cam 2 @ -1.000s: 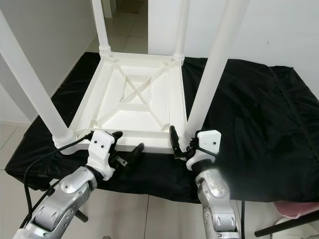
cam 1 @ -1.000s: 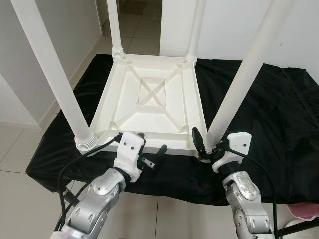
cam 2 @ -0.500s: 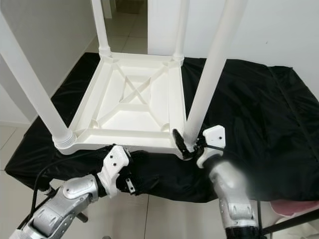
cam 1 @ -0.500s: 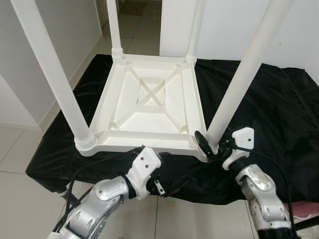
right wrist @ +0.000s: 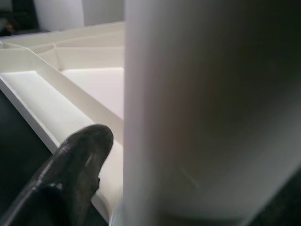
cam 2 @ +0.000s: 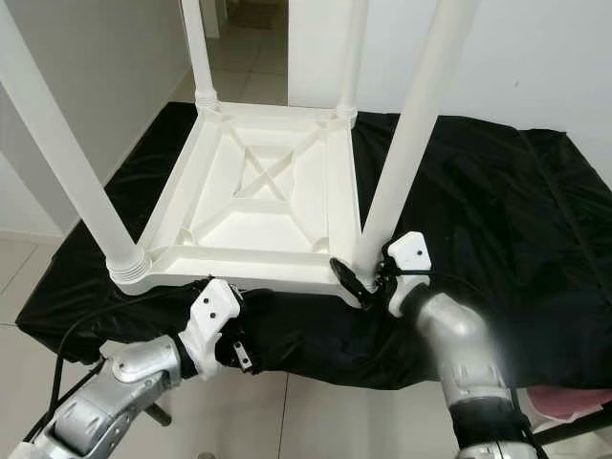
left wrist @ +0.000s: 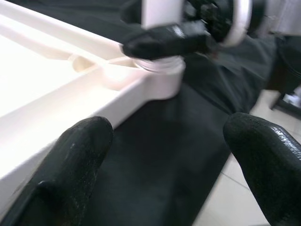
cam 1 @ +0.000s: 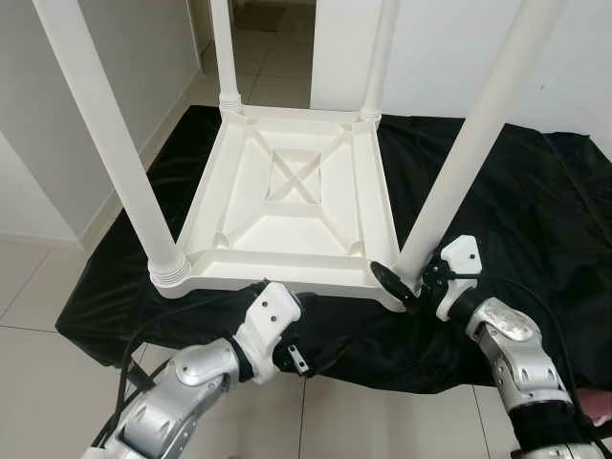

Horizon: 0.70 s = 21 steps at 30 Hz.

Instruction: Building children table

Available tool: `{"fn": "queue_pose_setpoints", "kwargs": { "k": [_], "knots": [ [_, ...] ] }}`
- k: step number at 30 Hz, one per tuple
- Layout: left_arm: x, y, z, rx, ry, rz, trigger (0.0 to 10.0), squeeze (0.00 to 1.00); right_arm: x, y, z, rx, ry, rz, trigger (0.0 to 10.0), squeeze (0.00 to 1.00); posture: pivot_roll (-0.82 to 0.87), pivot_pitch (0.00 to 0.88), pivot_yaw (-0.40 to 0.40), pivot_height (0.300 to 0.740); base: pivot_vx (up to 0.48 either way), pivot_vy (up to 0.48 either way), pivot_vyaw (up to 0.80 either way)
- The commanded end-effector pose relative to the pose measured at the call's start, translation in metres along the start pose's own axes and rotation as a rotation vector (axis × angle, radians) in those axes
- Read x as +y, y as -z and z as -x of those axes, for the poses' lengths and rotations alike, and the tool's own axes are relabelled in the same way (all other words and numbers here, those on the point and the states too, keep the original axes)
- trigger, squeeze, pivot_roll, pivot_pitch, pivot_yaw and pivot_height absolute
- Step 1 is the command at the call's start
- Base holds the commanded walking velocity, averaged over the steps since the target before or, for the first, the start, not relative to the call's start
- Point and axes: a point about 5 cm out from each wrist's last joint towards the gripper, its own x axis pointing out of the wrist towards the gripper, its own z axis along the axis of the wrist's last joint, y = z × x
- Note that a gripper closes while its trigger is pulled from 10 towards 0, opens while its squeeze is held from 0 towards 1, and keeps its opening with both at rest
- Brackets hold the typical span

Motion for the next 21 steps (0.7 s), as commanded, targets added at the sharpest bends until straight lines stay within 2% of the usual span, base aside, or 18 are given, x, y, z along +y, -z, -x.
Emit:
{"fn": "queue_pose_setpoints", "kwargs": {
  "k": [1,2,3,4,5,6,12,13,14,15,16,17,21],
  "knots": [
    [0.0031,0.0045,0.0014,0.03,-0.007,0.0,10.0,0.0,-0.0011,0.0001,-0.0036,0.007,-0.022,0.023,4.5,0.0,-0.04,0.055,0.014,0.74,0.0,0.0,0.0],
    [0.0031,0.0045,0.0014,0.03,-0.007,0.0,10.0,0.0,-0.0011,0.0001,-0.0036,0.007,-0.022,0.023,4.5,0.0,-0.04,0.055,0.014,0.74,0.0,0.0,0.0],
    [0.0038,0.0043,0.0015,0.03,-0.008,-0.001,10.0,0.0,-0.0021,0.0002,-0.0048,0.007,-0.025,0.026,3.9,0.0,-0.04,0.055,0.014,0.74,0.0,0.0,0.0],
    [0.0043,0.0039,0.0016,0.03,-0.011,0.001,10.0,0.0,-0.0033,0.0008,-0.0056,0.007,-0.031,0.024,1.8,0.0,-0.03,0.058,0.01,0.74,0.0,0.0,0.0],
    [0.0051,0.0033,0.0018,0.027,-0.018,0.001,10.0,0.0,-0.0038,0.0015,-0.0068,0.008,-0.039,0.025,0.7,0.0,-0.03,0.058,0.01,0.74,0.0,0.0,0.0],
    [0.0056,0.0029,0.0019,0.025,-0.022,0.002,10.0,0.0,-0.0039,0.0019,-0.0074,0.009,-0.044,0.025,0.0,0.0,-0.03,0.058,0.01,0.74,0.0,0.0,0.0],
    [0.0045,0.0037,0.0023,0.025,-0.031,0.002,10.0,0.0,-0.0037,0.0045,-0.0075,0.01,-0.058,0.02,0.0,0.0,-0.03,0.055,0.003,0.74,0.0,0.0,0.0],
    [0.0042,0.0036,0.0021,0.025,-0.032,0.002,10.0,0.0,-0.0034,0.0056,-0.0071,0.013,-0.054,0.009,3.4,0.0,-0.03,0.058,0.001,0.74,0.0,0.0,0.0],
    [0.0042,0.0036,0.0021,0.025,-0.032,0.002,10.0,0.0,-0.0034,0.0056,-0.0071,0.013,-0.054,0.009,3.4,0.0,-0.03,0.058,0.001,0.74,0.0,0.0,0.0],
    [0.0043,0.0036,0.0022,0.024,-0.034,0.002,10.0,0.0,-0.0029,0.0063,-0.0065,0.014,-0.049,0.002,4.9,0.0,-0.03,0.059,0.002,0.74,0.0,0.0,0.0],
    [0.0043,0.0036,0.0022,0.024,-0.034,0.002,10.0,0.0,-0.0029,0.0063,-0.0065,0.014,-0.049,0.002,4.9,0.0,-0.03,0.059,0.002,0.74,0.0,0.0,0.0],
    [0.005,0.0036,0.0023,0.024,-0.036,0.003,10.0,0.0,-0.0025,0.0066,-0.0063,0.016,-0.033,-0.009,10.0,0.0,-0.03,0.059,0.002,0.74,0.0,0.0,0.0],
    [0.0059,0.0036,0.0023,0.023,-0.039,0.003,10.0,0.0,-0.0011,0.0061,-0.0061,0.016,-0.001,-0.033,10.0,0.0,-0.03,0.063,0.0,0.74,0.0,0.0,0.0]
  ]
}}
